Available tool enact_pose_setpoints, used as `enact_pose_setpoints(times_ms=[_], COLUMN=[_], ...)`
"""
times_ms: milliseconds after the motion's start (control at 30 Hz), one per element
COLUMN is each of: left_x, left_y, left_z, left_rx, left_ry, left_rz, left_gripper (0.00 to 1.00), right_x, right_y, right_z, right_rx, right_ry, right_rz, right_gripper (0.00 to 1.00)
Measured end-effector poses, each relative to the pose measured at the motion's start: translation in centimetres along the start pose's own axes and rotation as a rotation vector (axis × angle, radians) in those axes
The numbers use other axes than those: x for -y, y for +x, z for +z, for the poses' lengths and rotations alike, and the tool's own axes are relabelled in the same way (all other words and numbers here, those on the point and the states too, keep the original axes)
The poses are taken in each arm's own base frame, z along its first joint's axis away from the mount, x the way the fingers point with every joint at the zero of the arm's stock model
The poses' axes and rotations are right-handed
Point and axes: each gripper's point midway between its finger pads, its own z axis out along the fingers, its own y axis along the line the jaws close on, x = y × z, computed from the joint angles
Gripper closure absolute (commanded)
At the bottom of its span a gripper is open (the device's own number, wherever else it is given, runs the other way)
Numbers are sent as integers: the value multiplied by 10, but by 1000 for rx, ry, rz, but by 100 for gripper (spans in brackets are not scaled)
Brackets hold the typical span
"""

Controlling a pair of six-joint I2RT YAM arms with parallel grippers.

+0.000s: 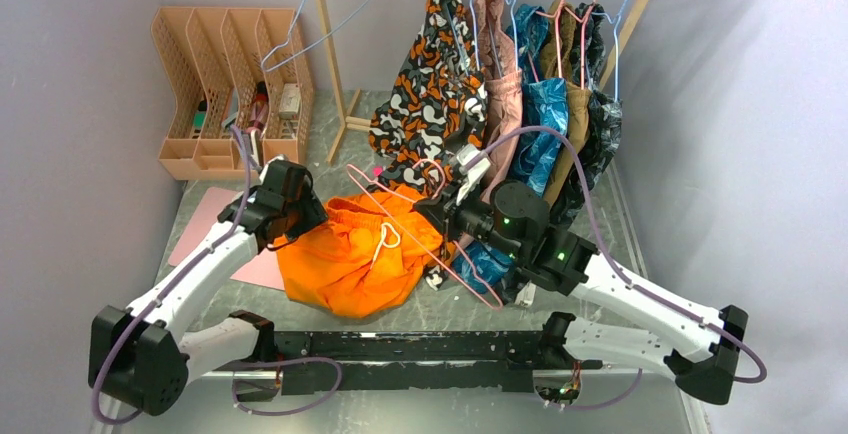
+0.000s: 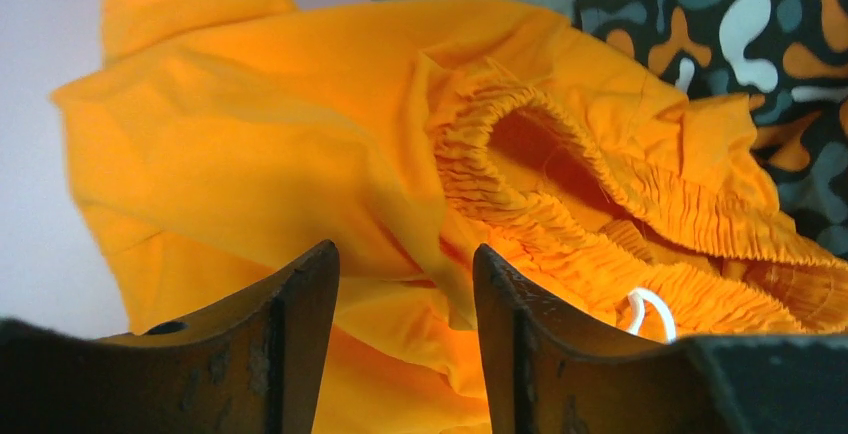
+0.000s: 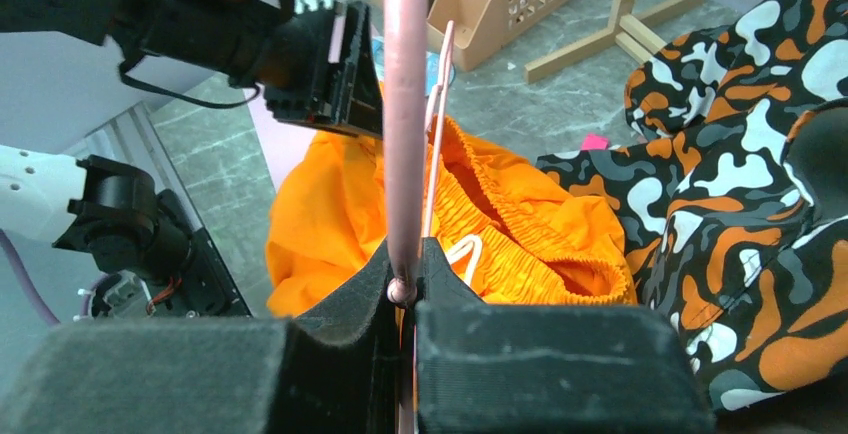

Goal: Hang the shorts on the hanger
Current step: Hang the shorts on the hanger.

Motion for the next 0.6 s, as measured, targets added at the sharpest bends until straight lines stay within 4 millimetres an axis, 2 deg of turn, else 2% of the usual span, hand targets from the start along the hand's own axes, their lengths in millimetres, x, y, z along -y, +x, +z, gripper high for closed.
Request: enact_pose_setpoints(times_ms=[100,167,267,433,600], left_x=[7,13,17,17,18], left_y=[9,10,11,14,3], left_z=[7,9,12,11,-21], left_rx=[-55,-68,-76,-88,-24], left_ry=[28,54,72,82,144], left_rz=[16,21,37,71,92], left_gripper=[42,49,91,93,93], right_x=[0,0,1,1,1], right_y=[-3,-6,-4,-1,-1], right_z=[-7,-9,-8,-6,-6], right_rx=[16,26,20,9,8], right_ry=[-2,-2,0,-2,-2], right_rz=[1,-2,-6,-12,-27], right_gripper=[100,100,100,100,100])
